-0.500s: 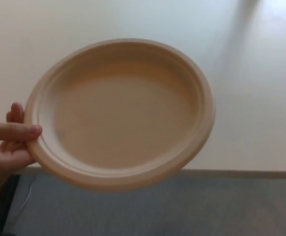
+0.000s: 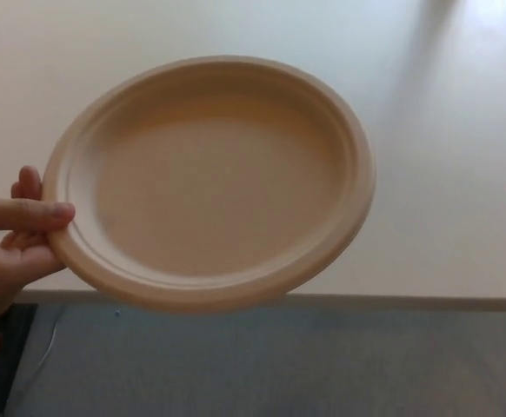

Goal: A person passes a plate to the robot and the robot grabs it with its left hand and places it at the centre of the table infront of it

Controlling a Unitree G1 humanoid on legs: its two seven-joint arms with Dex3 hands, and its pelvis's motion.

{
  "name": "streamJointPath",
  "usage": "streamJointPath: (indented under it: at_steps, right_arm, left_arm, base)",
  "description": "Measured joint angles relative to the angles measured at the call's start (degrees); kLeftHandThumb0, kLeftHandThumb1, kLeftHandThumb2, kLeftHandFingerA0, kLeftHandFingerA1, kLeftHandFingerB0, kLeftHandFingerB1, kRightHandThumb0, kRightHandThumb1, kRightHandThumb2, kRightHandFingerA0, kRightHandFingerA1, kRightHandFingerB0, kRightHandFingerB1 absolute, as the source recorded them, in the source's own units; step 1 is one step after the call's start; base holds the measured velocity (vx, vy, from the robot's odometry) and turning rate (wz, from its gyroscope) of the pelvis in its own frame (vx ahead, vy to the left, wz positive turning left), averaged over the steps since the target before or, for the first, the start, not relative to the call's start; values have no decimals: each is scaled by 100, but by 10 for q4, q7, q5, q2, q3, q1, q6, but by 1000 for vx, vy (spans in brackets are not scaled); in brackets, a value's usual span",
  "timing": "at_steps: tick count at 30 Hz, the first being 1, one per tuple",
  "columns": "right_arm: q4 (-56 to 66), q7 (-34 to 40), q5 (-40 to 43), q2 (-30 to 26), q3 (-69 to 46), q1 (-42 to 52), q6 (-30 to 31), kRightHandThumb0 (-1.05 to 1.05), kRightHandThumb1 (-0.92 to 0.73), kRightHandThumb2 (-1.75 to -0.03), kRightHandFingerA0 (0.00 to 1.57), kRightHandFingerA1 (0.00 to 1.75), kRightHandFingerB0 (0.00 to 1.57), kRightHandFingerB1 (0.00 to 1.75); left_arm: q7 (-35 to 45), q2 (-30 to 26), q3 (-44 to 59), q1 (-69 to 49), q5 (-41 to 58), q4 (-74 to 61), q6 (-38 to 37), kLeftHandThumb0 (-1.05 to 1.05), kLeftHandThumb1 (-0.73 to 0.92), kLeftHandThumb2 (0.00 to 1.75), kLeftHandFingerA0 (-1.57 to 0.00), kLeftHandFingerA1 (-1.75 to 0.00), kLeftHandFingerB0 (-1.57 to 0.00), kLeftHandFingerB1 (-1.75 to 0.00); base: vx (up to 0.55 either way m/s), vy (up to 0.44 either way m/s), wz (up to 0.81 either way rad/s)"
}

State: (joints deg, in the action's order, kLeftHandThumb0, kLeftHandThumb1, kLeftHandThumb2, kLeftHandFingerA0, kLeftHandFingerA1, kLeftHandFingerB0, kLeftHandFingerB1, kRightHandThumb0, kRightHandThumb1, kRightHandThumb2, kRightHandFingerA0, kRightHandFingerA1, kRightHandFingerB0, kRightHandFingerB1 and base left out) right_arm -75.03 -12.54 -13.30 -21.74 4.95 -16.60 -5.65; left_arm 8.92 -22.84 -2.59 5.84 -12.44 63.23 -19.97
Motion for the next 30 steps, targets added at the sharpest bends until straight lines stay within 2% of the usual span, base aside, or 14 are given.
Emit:
streamJointPath:
  at_steps: [1, 2, 7, 8, 9, 10, 11, 12, 19, 27, 28, 30]
  right_arm:
    - [0, 0, 0, 0, 1, 2, -1, -50, -68, -60, 62, 65, 35, 41]
    - [0, -1, 0, -1, 2, 7, -3, -50, -68, -60, 64, 66, 35, 41]
    - [-3, -1, -2, -1, 8, 26, -6, -47, -69, -61, 61, 65, 33, 40]
    - [-3, -1, -2, -1, 9, 28, -6, -47, -68, -60, 62, 65, 34, 40]
    - [-3, -1, -2, -1, 10, 29, -6, -47, -68, -60, 62, 65, 34, 40]
    - [-4, -1, -2, -1, 11, 30, -6, -48, -68, -60, 63, 66, 34, 40]
    - [-4, -1, -2, -1, 11, 30, -6, -48, -68, -60, 63, 66, 34, 40]
    - [-4, -1, -2, -1, 12, 30, -6, -49, -67, -60, 65, 67, 35, 40]
    - [-3, -1, -2, -1, 16, 28, -7, -48, -67, -60, 60, 64, 35, 41]
    - [-2, -3, -2, -1, 18, 25, -9, -47, -66, -60, 59, 64, 34, 41]
    - [-2, -3, -2, -1, 18, 25, -9, -48, -66, -60, 59, 64, 34, 42]
    - [-2, -3, -2, -1, 19, 25, -9, -49, -66, -60, 59, 63, 34, 41]
  left_arm:
    - [-6, 0, -3, -14, -1, -23, -9, -42, 67, 59, -56, -43, -37, -33]
    - [-11, 2, -4, -33, -2, -47, -18, -40, 67, 60, -48, -41, -38, -33]
    - [-28, 9, -5, -123, -2, -165, -45, -39, 66, 60, -45, -41, -38, -32]
    - [-31, 11, -4, -137, -2, -188, -49, -32, 66, 60, -54, -47, -40, -35]
    - [-33, 13, -4, -148, -3, -205, -51, -32, 66, 60, -54, -47, -40, -35]
    - [-35, 15, -3, -166, -2, -234, -55, -40, 66, 60, -59, -42, -42, -34]
    - [-35, 16, -3, -172, -2, -242, -57, -40, 66, 60, -59, -42, -42, -34]
    - [-36, 22, -1, -194, -1, -283, -63, -41, 67, 60, -65, -44, -44, -34]
    - [-38, 33, 4, -276, 0, -449, -77, -39, 62, 59, -72, -47, -53, -37]
    - [-38, 43, 14, -366, 4, -651, -107, -44, 66, 61, -70, -43, -54, -37]
    - [-38, 44, 15, -374, 4, -672, -111, -44, 66, 61, -74, -49, -55, -38]
    - [-38, 46, 21, -398, 4, -733, -124, -45, 68, 61, -70, -47, -54, -38]
  base:
    - [0, 0, 0]
    - [0, 0, 0]
    - [0, 0, 0]
    - [0, 0, 0]
    - [0, 0, 0]
    - [0, 0, 0]
    - [0, 0, 0]
    - [0, 0, 0]
    - [0, 0, 0]
    - [0, 0, 0]
    - [0, 0, 0]
    - [0, 0, 0]
